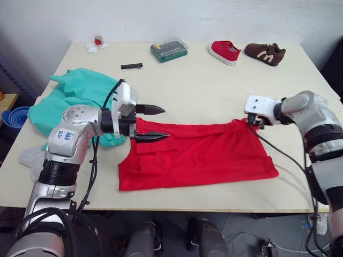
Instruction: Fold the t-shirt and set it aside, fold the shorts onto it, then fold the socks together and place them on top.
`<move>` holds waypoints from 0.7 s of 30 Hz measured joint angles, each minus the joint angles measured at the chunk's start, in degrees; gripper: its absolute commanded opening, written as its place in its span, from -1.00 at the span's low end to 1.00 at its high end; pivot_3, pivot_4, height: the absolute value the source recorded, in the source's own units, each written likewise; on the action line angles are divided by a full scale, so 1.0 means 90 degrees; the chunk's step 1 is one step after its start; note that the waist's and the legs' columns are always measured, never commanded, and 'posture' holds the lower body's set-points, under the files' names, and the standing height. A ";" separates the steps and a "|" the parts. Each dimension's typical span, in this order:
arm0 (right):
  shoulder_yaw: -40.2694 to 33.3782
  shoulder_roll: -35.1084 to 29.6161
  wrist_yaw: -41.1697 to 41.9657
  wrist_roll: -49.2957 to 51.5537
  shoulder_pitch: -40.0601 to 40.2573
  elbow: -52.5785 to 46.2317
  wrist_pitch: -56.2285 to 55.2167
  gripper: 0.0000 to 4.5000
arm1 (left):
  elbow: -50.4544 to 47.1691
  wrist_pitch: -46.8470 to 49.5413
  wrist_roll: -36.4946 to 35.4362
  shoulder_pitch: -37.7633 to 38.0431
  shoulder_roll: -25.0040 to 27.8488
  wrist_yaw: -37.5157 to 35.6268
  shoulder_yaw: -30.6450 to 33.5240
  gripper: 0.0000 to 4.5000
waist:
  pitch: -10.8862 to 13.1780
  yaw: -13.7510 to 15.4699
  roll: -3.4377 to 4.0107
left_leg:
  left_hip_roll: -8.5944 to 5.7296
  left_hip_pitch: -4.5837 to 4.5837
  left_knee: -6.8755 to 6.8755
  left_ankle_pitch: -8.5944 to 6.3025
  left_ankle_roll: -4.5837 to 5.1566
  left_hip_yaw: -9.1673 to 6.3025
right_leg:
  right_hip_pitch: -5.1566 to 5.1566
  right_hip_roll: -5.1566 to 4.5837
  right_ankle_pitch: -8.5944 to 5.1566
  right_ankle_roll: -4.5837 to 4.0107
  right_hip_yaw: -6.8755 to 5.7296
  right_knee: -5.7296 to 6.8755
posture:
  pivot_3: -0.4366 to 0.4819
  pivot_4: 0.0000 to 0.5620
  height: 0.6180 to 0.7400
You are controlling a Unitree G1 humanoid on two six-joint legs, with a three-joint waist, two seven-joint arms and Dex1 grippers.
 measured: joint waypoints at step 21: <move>-0.6658 0.1977 -0.1377 0.3487 0.7129 -1.2525 1.0872 0.98 | 0.7346 -0.3893 0.2921 -0.3241 -0.1422 -0.0912 -0.1028 1.00 | -0.0004 0.0377 -0.0004 | -0.0006 -0.0111 0.0072 -0.0058 0.0052 -0.0040 | -0.0048 -0.0018 0.0024 0.0009 -0.0057 -0.0024 | -0.05 -0.47 1.00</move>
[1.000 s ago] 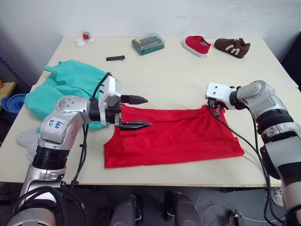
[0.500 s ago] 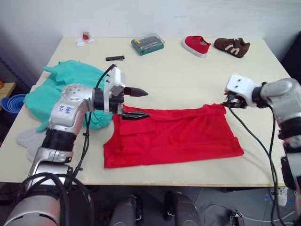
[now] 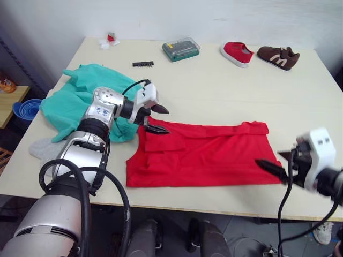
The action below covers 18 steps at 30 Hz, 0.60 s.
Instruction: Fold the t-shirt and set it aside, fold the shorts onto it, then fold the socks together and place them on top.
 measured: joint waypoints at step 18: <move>-0.1324 0.3201 -0.2825 0.1386 0.0611 -0.0613 -0.0001 0.98 | 0.0464 -0.0102 0.0739 -0.0112 -0.0385 0.0932 0.0364 1.00 | -0.0005 -0.0098 -0.0009 | -0.0001 0.0013 -0.0001 -0.0017 0.0045 0.0028 | -0.0006 0.0007 0.0018 0.0031 0.0052 -0.0022 | -0.05 -0.47 1.00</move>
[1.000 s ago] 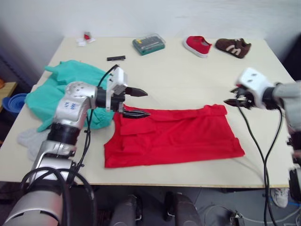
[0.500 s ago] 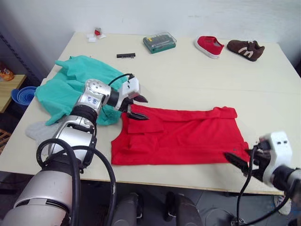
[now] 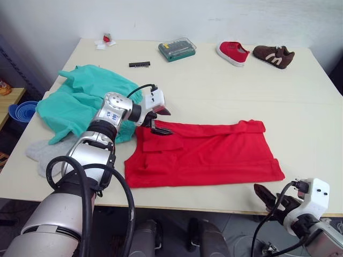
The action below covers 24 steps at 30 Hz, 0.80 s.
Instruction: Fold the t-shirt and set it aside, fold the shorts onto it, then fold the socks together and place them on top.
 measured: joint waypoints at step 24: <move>-0.0294 0.0501 -0.2007 0.0906 -0.1517 0.1054 -0.0089 0.18 | 0.0175 0.0712 0.0705 -0.0064 -0.0195 0.0054 -0.0120 -1.00 | -0.0023 -0.0151 -0.0038 | 0.0003 0.0003 -0.0002 0.0002 -0.0009 0.0011 | -0.0006 -0.0005 0.0002 0.0003 0.0010 0.0004 | -0.05 -0.47 1.00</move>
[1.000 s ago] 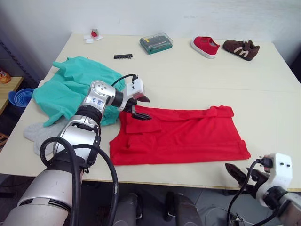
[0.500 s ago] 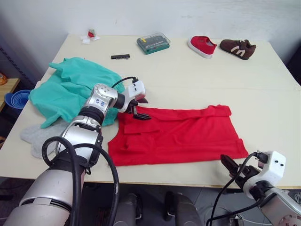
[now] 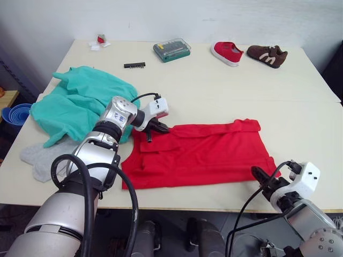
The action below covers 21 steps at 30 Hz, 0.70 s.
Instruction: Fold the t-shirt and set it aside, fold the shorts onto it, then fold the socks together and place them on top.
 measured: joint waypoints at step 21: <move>0.2656 -0.2678 0.0339 -0.0375 -0.2018 0.2733 -0.0746 -0.99 | -0.0175 0.0688 -0.0248 0.0164 0.0243 -0.1030 0.0276 -1.00 | 0.0003 -0.0143 0.0005 | 0.0003 -0.0007 -0.0008 0.0012 0.0002 0.0084 | -0.0069 -0.0001 -0.0003 -0.0003 0.0034 0.0066 | -0.05 -0.47 1.00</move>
